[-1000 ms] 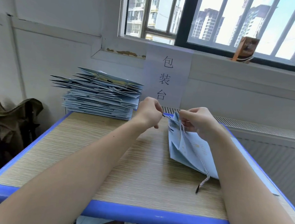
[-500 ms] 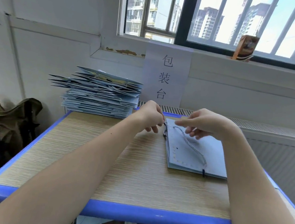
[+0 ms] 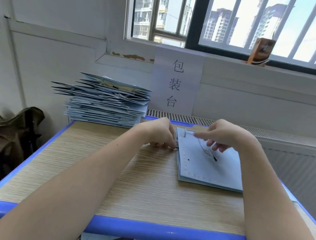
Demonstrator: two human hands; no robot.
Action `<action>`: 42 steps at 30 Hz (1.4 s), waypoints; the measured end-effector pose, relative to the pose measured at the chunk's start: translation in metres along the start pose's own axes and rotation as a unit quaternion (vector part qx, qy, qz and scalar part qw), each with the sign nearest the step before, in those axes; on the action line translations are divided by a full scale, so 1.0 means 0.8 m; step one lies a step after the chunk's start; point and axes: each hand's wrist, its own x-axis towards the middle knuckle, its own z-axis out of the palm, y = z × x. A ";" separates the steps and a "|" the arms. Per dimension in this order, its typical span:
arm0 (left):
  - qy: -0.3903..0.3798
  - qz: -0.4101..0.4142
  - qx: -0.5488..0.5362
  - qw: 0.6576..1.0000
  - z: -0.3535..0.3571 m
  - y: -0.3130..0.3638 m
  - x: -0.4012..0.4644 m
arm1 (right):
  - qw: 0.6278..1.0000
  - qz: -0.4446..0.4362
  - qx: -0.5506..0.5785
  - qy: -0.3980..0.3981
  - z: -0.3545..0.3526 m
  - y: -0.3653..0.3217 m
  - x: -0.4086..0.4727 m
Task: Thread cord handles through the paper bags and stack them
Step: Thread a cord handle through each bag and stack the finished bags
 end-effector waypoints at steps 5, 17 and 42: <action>0.049 0.060 0.002 0.997 0.017 -0.002 0.012 | 0.989 0.011 -0.056 -0.136 -0.001 -0.004 -0.007; 0.200 0.144 0.186 0.951 0.032 -0.013 0.022 | 0.993 0.000 0.055 -0.109 0.007 -0.004 -0.002; 0.044 -0.096 -0.362 0.926 0.023 0.006 0.015 | 0.987 -0.042 0.140 -0.061 0.014 -0.014 -0.001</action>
